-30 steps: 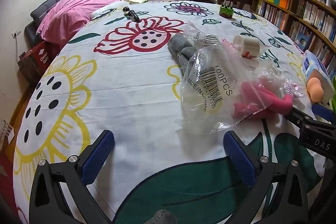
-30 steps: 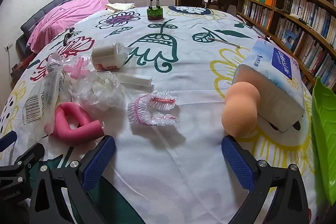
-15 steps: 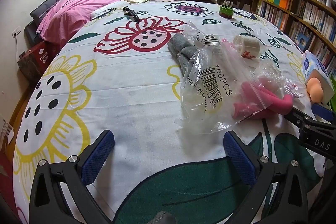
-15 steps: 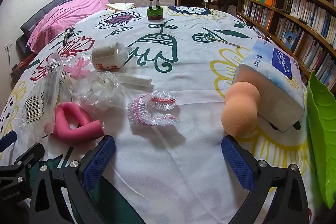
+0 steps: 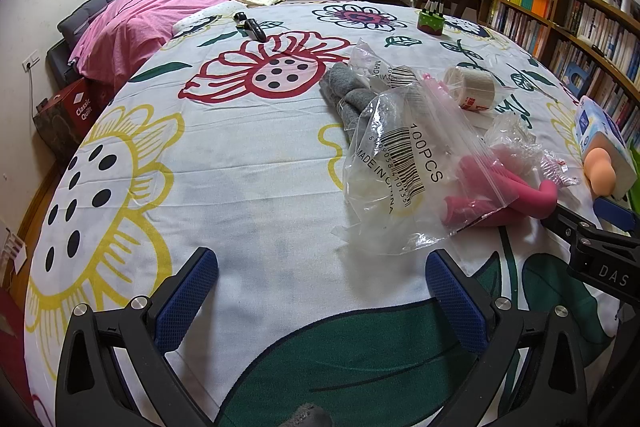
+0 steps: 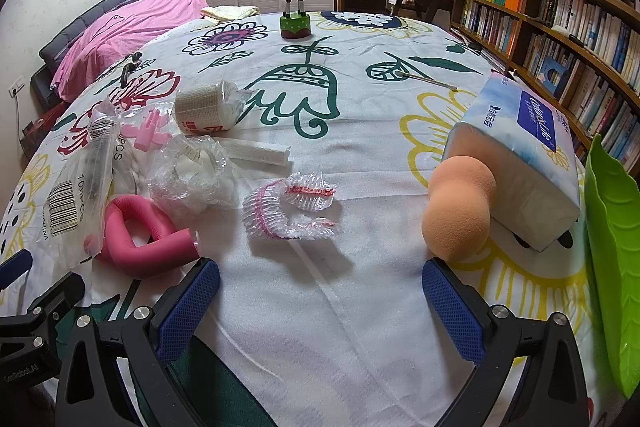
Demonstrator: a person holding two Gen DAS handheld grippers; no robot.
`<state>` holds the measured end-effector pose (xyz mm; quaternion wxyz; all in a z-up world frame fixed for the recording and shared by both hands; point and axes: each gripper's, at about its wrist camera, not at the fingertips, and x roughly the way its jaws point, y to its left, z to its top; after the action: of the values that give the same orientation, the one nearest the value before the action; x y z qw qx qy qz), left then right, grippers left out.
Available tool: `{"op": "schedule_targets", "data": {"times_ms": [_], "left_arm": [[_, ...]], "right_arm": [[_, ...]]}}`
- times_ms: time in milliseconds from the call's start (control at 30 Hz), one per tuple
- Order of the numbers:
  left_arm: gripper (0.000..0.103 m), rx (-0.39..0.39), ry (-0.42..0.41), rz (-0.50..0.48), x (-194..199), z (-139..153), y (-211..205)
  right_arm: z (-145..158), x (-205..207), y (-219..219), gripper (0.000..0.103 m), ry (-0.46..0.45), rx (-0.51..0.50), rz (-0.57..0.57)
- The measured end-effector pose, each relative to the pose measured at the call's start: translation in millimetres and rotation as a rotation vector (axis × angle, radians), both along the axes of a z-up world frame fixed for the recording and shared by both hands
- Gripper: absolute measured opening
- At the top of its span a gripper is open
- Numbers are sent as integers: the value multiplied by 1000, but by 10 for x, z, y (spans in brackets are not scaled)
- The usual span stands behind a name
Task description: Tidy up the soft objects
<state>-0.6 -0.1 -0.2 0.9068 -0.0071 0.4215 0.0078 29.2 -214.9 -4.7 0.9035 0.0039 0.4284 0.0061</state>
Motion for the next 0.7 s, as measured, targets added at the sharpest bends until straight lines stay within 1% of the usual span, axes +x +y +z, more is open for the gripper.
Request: {"op": "schedule_targets", "data": {"times_ms": [700], "left_arm": [[103, 1, 1, 3, -43, -15, 14]], "right_arm": [[1, 0, 6, 103, 0, -1, 0]]}}
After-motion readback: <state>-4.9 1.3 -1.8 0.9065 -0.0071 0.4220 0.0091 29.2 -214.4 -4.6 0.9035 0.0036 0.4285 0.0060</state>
